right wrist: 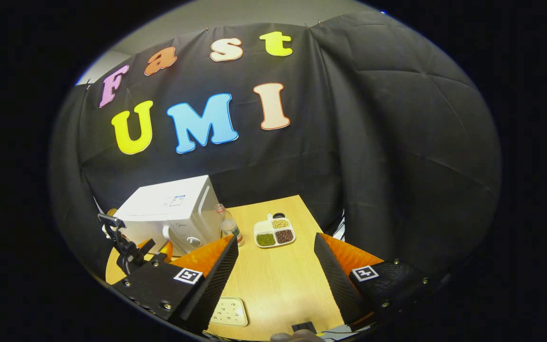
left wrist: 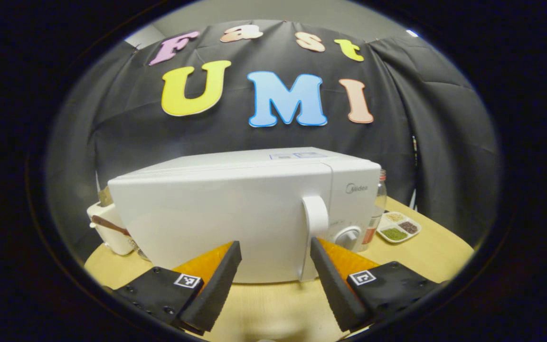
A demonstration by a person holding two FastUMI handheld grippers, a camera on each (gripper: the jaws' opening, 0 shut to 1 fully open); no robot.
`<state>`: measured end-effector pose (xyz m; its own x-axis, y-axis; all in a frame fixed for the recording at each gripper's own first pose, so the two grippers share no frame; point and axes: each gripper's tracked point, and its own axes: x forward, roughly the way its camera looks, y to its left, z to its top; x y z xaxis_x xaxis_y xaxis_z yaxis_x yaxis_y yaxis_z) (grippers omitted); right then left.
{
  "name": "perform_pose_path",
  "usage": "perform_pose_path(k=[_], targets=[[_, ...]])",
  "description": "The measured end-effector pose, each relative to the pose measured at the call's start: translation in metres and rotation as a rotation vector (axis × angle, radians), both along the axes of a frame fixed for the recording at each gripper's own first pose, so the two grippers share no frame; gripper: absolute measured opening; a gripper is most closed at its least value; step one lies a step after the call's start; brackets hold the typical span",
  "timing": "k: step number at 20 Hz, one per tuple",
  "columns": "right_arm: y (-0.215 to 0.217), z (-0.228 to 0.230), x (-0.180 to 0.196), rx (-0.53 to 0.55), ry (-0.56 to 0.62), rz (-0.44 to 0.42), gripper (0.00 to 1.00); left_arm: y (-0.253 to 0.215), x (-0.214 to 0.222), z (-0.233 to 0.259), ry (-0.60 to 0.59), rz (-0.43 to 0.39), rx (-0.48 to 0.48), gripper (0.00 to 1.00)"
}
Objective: Open the microwave oven with the left hand, put the food in, and close the microwave oven.
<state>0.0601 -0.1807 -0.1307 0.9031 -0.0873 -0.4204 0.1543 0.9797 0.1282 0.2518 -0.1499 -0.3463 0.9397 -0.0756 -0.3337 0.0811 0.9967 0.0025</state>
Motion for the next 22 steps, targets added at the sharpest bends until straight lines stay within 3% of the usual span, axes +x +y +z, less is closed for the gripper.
perform_pose_path(k=[1, 4, 11, 17, 22], targets=[[0.004, 0.002, 0.000, -0.001, -0.002, 0.011, 0.98, -0.003, -0.004, 0.000, 0.012, 0.005, -0.009, 0.99], [0.012, 0.007, -0.001, -0.011, -0.017, 0.039, 0.98, -0.004, -0.014, 0.005, 0.003, -0.020, 0.024, 0.96], [0.052, 0.019, -0.001, -0.019, -0.061, 0.134, 0.98, 0.022, -0.066, 0.058, -0.035, -0.010, 0.027, 0.95], [0.101, 0.049, -0.002, -0.017, -0.155, 0.229, 0.98, 0.059, -0.122, 0.175, -0.170, 0.023, 0.028, 0.95], [0.130, 0.083, 0.004, -0.058, -0.272, 0.249, 0.98, 0.098, -0.160, 0.265, -0.255, 0.063, 0.054, 0.94]])
